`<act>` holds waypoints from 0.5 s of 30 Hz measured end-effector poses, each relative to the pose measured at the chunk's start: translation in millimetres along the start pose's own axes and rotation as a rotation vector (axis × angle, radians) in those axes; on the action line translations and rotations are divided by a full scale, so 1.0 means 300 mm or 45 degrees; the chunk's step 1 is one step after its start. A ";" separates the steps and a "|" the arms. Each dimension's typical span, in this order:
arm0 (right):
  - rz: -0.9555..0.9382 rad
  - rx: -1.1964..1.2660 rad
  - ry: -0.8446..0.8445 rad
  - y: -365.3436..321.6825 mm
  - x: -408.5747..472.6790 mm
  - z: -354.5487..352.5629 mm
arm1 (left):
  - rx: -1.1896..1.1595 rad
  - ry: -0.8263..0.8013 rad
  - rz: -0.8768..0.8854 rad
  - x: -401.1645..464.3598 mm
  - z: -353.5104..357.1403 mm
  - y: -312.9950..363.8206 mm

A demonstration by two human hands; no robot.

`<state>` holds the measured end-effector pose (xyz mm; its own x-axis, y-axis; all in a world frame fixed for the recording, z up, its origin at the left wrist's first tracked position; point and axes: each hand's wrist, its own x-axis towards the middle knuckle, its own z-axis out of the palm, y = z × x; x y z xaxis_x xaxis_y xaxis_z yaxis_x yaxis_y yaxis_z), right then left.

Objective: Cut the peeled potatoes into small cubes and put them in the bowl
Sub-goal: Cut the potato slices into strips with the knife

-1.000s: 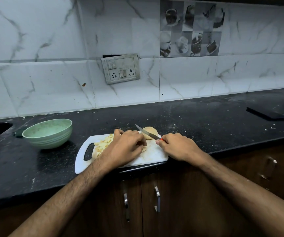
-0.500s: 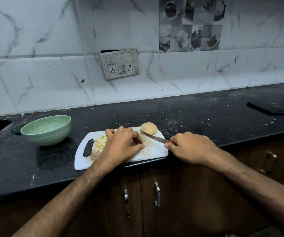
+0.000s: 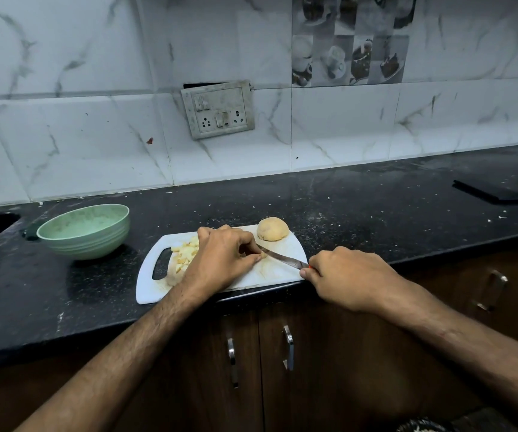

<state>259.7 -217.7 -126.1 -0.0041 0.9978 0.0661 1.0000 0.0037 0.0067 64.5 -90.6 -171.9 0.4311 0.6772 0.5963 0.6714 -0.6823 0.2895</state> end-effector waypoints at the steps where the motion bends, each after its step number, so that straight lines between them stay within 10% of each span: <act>1: -0.002 -0.022 0.016 -0.004 -0.002 0.001 | 0.000 0.002 0.006 0.001 0.001 0.000; 15: -0.016 -0.091 -0.034 -0.050 -0.012 -0.002 | 0.003 0.013 0.048 -0.002 0.007 0.005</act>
<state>244.8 -221.5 -125.8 -0.0153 0.9991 0.0387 0.9968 0.0122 0.0789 66.5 -91.4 -173.4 0.4501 0.6479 0.6146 0.6562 -0.7067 0.2645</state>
